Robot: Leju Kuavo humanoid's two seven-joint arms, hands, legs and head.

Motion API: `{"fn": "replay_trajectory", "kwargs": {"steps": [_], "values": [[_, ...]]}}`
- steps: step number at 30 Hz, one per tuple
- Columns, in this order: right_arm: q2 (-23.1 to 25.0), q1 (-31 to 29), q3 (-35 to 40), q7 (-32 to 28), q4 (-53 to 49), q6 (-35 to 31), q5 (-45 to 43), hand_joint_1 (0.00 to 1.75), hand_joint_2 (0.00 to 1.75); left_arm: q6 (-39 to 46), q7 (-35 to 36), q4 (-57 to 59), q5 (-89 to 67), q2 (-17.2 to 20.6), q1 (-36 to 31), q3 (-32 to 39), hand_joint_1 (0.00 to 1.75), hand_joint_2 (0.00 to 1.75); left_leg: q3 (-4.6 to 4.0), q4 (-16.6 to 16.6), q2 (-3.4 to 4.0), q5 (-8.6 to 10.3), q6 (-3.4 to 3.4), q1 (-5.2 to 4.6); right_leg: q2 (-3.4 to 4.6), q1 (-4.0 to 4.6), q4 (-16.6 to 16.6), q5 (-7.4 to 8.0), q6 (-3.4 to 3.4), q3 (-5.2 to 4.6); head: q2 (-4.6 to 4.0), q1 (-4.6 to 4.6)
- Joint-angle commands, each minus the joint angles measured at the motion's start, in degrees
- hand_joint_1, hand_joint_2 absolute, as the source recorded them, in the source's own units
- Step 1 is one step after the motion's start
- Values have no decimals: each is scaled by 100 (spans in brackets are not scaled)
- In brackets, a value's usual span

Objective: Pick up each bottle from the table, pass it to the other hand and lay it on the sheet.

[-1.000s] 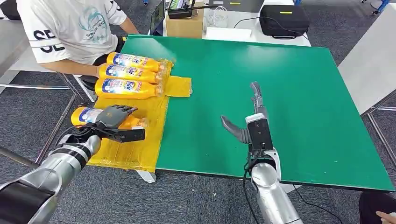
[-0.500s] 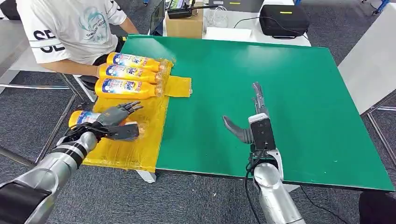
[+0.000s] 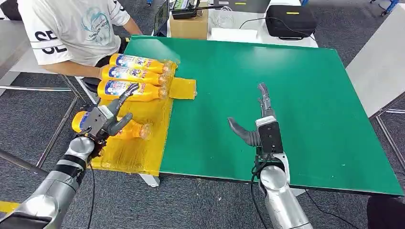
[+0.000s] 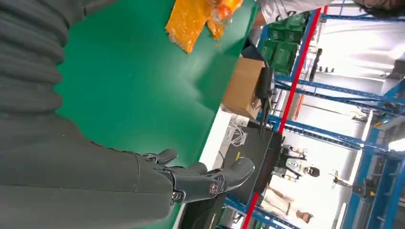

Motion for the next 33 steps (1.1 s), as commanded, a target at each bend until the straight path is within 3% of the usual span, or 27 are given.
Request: {"fn": "replay_trajectory", "kwargs": {"steps": [1, 10, 17, 22, 29, 33], "values": [[43, -234, 253, -25, 131, -29, -161, 0, 175, -600, 605, -1090, 1419, -876, 311, 621, 0, 175, 17, -1, 2, -8, -3, 1, -3, 2, -1, -9, -6, 18, -2, 2], [236, -158, 398, 4, 235, -191, -361, 0, 175, 380, 1201, -727, 1845, -1332, 129, 213, 0, 175, 18, -1, -4, -8, -3, 2, -7, 4, -1, -9, -6, 21, 0, 2], [369, -284, 379, -95, 417, -355, -624, 0, 175, 1274, 1132, -433, 1502, -1472, -84, -279, 0, 175, 37, 0, -8, -15, -6, 4, -13, 6, -1, -18, -10, 40, 0, 0], [382, -316, 332, -100, 441, -390, -685, 0, 175, 1322, 1134, -343, 1480, -1493, -181, -358, 0, 175, 19, -1, -3, -7, -4, 2, -5, 4, -2, -7, -6, 20, 0, 2], [107, -109, 103, 92, 37, -608, -527, 0, 175, 2109, 1205, 112, 1211, -1921, -566, -692, 0, 175, 25, 2, -25, -9, -4, 3, -27, 5, 0, -16, -7, 34, -2, -2], [104, -91, -7, 105, 0, -653, -400, 0, 175, 2399, 1197, 225, 1141, -1933, -618, -767, 0, 175, 32, 3, -19, -14, -3, 3, -22, 5, -1, -18, -7, 39, 0, 0]]}}
